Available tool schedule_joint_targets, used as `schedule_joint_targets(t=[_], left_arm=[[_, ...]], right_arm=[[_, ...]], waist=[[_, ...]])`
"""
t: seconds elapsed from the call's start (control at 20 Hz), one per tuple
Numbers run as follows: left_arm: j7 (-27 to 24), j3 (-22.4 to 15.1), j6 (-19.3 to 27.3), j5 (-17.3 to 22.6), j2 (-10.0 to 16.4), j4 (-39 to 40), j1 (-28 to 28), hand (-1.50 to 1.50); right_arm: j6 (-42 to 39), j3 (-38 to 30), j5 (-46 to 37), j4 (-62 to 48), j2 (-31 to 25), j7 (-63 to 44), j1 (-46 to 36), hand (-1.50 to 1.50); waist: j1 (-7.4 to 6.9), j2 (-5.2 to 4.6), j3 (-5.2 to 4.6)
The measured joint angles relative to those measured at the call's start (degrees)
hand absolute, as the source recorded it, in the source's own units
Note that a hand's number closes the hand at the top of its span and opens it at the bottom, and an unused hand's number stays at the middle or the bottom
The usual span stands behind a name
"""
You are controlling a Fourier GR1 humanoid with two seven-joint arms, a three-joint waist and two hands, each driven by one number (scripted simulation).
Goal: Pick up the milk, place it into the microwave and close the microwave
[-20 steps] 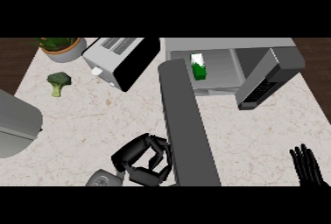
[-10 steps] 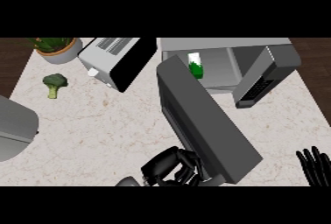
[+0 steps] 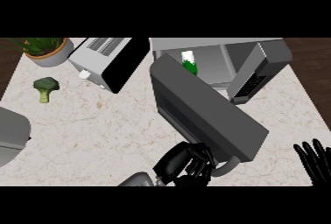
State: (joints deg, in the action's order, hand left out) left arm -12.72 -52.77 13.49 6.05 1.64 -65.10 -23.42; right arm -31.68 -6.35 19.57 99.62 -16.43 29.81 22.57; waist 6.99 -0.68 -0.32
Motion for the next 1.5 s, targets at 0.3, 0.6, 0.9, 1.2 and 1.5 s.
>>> schedule_joint_targets(t=[0.3,0.6,0.9,1.2,1.5], left_arm=[[0.98,-2.77,8.39,5.58,-0.35,1.59,-6.13,1.50],[-0.17,-2.48,14.81,11.61,-1.03,3.31,-11.85,1.50],[-1.36,-1.11,18.50,16.80,-1.43,7.19,-18.11,1.50],[-2.64,0.78,19.52,22.05,-1.65,11.88,-23.58,1.50],[-3.99,3.43,18.98,27.69,-1.66,16.06,-27.95,1.50]], right_arm=[[-1.59,1.69,3.05,6.30,-1.66,-4.00,0.82,-1.50],[-1.41,2.34,5.60,10.42,-2.38,-7.05,1.30,-1.50],[-0.07,2.75,7.76,14.12,-2.94,-10.42,1.58,-1.50],[0.92,2.41,10.18,16.67,-4.06,-13.37,1.56,-1.50],[1.85,2.19,12.01,18.29,-4.86,-15.59,0.98,-1.50]], waist=[[1.86,-0.43,-0.04],[3.54,-0.92,-0.06],[4.81,-1.45,-0.03],[5.98,-2.11,0.01],[7.11,-2.77,0.05]])
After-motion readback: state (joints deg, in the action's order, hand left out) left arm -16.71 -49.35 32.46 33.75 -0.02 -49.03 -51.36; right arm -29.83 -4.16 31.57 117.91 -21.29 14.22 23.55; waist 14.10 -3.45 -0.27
